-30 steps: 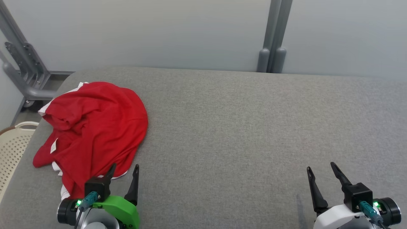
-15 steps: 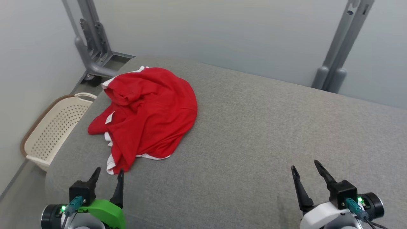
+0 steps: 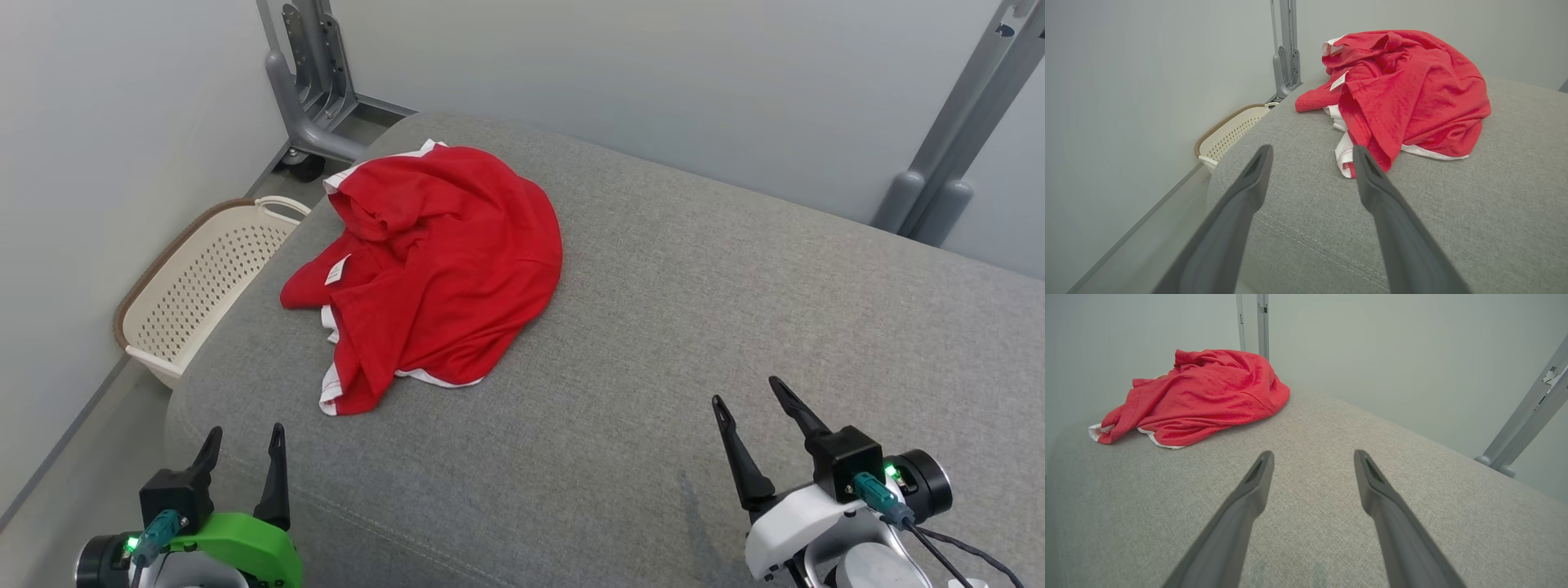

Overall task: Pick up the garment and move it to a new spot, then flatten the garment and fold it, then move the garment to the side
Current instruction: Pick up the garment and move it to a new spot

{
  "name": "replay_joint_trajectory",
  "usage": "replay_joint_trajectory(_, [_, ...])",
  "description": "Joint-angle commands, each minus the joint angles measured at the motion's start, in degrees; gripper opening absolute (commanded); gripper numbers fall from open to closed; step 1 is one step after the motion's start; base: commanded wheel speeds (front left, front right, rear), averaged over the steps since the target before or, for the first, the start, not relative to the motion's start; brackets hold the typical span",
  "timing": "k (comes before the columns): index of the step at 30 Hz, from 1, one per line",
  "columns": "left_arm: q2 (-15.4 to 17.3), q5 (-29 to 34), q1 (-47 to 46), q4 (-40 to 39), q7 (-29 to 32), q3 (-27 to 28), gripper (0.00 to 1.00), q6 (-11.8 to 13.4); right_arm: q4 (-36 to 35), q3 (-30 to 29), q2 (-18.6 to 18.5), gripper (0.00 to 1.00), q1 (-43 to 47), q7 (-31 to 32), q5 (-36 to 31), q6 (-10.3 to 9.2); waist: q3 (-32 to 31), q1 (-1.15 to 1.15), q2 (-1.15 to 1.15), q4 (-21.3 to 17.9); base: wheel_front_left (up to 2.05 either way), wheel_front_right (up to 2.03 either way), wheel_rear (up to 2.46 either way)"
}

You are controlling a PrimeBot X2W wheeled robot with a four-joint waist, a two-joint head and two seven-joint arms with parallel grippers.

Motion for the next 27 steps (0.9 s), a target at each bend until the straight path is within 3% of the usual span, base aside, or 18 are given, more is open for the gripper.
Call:
replay_joint_trajectory(1, [-0.42,0.50,0.41,-0.12,-0.24,0.37,1.00,0.06,-0.03,-0.06,-0.37,1.00,-0.42,-0.27,0.48,0.00,-0.01,0.00,0.00,-0.03,0.00,0.00,0.00])
replay_joint_trajectory(7, [-1.91,-2.56,-5.84,0.83,-0.24,1.63,1.00,-0.36,-2.16,-1.72,-0.87,1.00,1.21,-0.27,0.24,0.00,1.81,0.00,0.00,0.54,0.00,0.00,0.00])
replay_joint_trajectory(12, [-2.96,-6.64,-17.62,5.76,1.65,-3.91,1.00,-0.73,-5.25,-2.97,-2.15,1.00,0.08,-0.27,-0.86,0.00,7.12,0.00,0.00,0.80,0.00,0.00,0.00])
replay_joint_trajectory(14, [-2.02,-12.03,-24.95,7.73,2.65,-6.17,1.00,-0.65,-7.36,-1.83,-3.21,1.00,-2.63,-0.27,-1.81,0.00,12.28,0.00,0.00,-1.32,0.00,0.00,0.00])
replay_joint_trajectory(19, [0.57,-18.69,-36.22,13.49,5.92,-8.96,1.00,-0.67,-9.22,-0.37,-5.17,1.00,-6.45,-0.27,-2.44,0.00,19.42,0.00,0.00,-5.27,0.00,0.00,0.00])
replay_joint_trajectory(27, [2.57,-29.71,-44.72,21.59,14.07,-10.84,1.00,-0.67,-11.33,0.42,-6.42,1.00,-9.05,-0.27,-2.89,-0.01,25.16,0.00,0.00,-10.22,0.00,0.00,0.00])
